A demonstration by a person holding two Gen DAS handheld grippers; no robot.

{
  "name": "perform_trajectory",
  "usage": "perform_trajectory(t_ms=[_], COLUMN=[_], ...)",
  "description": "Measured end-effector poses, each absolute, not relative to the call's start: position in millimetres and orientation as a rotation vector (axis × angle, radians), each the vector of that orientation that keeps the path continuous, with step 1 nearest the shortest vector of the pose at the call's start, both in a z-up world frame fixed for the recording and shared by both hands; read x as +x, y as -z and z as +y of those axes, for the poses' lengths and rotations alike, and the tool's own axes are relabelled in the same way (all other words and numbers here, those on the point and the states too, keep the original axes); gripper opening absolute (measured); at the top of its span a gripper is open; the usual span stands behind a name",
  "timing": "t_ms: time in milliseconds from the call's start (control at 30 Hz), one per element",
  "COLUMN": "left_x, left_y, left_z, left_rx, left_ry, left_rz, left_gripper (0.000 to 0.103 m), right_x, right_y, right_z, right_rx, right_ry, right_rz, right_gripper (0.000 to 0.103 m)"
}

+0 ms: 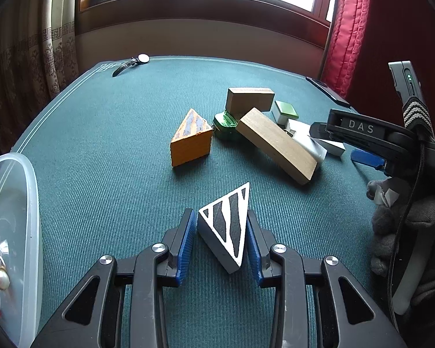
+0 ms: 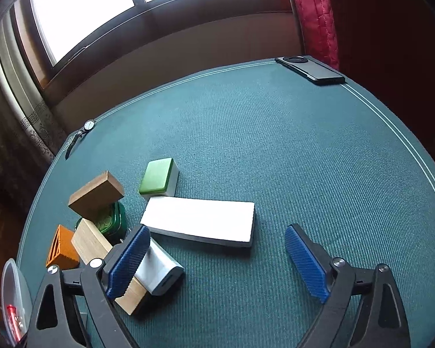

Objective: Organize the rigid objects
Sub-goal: 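Grasp the white-grey plank with the right tool while the left tool holds the triangle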

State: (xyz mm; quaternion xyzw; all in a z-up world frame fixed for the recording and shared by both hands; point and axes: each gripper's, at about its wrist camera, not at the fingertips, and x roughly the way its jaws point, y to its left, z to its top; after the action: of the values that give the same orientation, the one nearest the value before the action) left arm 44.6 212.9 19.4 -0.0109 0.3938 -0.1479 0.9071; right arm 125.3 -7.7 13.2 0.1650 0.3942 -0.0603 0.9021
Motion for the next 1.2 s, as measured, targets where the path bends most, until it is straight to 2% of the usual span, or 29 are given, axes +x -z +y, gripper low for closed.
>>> perform_trajectory(t_ms=[233, 433, 500, 1200], left_x=[44, 44, 44, 36], left_y=[-19, -20, -20, -21], left_z=[215, 216, 216, 209], left_rx=[-0.037, -0.042, -0.041, -0.021], left_ry=[0.313, 0.316, 0.315, 0.297], left_rz=[0.813, 0.814, 0.814, 0.81], left_gripper=[0.035, 0.035, 0.035, 0.033], right_x=[153, 154, 149, 44], right_y=[-8, -6, -7, -7], right_z=[12, 13, 11, -59], right_rx=[0.255, 0.201, 0.195, 0.328], right_ry=[0.173, 0.188, 0.177, 0.138], right_rz=[0.874, 0.862, 0.849, 0.752], right_gripper=[0.103, 0.1, 0.097, 0.097])
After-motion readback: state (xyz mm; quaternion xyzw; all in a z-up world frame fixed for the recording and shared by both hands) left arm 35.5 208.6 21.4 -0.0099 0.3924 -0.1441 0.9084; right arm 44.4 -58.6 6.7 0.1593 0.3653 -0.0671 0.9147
